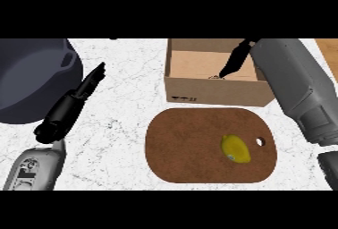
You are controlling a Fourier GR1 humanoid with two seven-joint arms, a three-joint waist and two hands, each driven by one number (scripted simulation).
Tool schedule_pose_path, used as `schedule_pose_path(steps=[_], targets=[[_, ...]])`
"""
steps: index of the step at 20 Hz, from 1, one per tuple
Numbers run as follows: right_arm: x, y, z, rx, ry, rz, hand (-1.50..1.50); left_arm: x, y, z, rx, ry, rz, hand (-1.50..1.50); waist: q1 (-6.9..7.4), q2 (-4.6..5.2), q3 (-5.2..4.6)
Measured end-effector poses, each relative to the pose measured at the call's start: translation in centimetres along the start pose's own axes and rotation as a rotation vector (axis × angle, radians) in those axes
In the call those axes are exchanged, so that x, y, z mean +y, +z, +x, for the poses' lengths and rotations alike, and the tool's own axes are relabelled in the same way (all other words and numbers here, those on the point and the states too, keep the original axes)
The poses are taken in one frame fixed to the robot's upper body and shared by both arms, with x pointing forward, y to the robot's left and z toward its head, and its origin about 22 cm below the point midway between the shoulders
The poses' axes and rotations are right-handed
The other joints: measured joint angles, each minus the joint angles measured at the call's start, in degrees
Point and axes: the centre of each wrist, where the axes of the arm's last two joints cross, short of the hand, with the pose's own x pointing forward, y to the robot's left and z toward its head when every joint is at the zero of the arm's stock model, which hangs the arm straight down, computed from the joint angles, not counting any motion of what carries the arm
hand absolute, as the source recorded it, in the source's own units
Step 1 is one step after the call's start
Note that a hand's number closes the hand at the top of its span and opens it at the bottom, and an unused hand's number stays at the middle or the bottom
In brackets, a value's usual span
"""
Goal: Pick the cupcake from the cutting board and place it in the cardboard box
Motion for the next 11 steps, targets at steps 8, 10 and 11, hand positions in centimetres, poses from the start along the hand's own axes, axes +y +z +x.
schedule_pose_path(steps=[8,10,11], targets=[[-0.5,1.8,-2.3,-0.059,-0.596,-0.288,-1.50,0.0,0.0,0.1,-0.001,-0.001,-0.007,0.00,0.17,0.13,-0.02],[-1.0,2.9,-3.0,-0.040,-0.668,-0.346,-1.50,-0.2,-0.2,0.3,-0.007,0.000,-0.010,0.00,0.55,0.39,-0.03],[-1.4,3.3,-3.2,-0.036,-0.694,-0.367,-1.50,-0.1,-0.3,0.3,-0.013,-0.005,-0.009,0.00,0.59,0.50,-0.04]])
